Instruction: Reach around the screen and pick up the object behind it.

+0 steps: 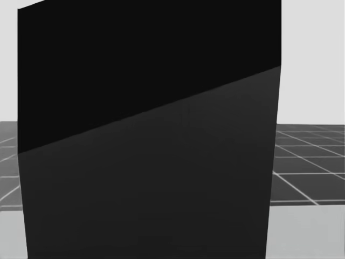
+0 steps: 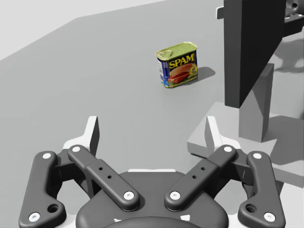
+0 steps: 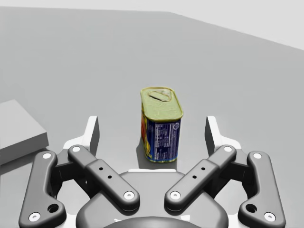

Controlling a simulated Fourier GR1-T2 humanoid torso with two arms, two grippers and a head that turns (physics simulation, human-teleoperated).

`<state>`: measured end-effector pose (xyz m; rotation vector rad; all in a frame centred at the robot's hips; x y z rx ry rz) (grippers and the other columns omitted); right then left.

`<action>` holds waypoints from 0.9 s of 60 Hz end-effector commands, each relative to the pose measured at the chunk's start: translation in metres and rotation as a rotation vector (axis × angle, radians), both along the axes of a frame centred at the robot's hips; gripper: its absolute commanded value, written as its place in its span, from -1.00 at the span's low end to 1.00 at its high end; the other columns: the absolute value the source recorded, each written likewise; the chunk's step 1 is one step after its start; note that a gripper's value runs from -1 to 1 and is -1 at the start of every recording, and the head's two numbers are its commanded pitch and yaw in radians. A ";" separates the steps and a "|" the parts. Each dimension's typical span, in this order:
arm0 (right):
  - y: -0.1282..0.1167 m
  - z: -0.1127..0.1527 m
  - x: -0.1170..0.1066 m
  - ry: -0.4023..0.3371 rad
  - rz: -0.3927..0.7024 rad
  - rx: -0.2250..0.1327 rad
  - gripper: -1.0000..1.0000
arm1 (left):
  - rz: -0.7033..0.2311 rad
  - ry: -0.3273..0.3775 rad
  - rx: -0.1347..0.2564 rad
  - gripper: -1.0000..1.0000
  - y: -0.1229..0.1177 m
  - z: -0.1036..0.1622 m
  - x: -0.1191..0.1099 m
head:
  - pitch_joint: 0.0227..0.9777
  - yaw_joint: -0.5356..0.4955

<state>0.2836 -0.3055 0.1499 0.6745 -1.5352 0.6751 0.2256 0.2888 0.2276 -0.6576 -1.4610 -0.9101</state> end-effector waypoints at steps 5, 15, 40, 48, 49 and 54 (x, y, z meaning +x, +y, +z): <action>0.012 -0.013 0.027 0.017 0.033 -0.008 -1.00 | -0.005 -0.009 0.006 -1.00 -0.001 -0.002 -0.003 | -0.67 -0.07; 0.020 -0.022 0.048 0.044 0.038 -0.021 -1.00 | 0.004 -0.014 0.007 -1.00 0.000 -0.003 -0.004 | -0.66 -0.07; 0.053 -0.033 0.081 0.073 0.082 -0.042 -1.00 | -0.002 -0.031 0.017 -1.00 -0.003 -0.003 -0.008 | -0.65 -0.07; 0.061 -0.039 0.088 0.089 0.091 -0.044 -1.00 | -0.002 -0.033 0.018 -1.00 -0.002 -0.003 -0.009 | -0.64 -0.07; 0.061 -0.039 0.089 0.090 0.090 -0.046 -1.00 | -0.002 -0.033 0.018 -1.00 -0.002 -0.003 -0.009 | -0.64 -0.07; 0.065 -0.043 0.091 0.113 0.091 -0.065 -1.00 | -0.001 -0.035 0.019 -1.00 -0.002 -0.003 -0.010 | -0.64 -0.06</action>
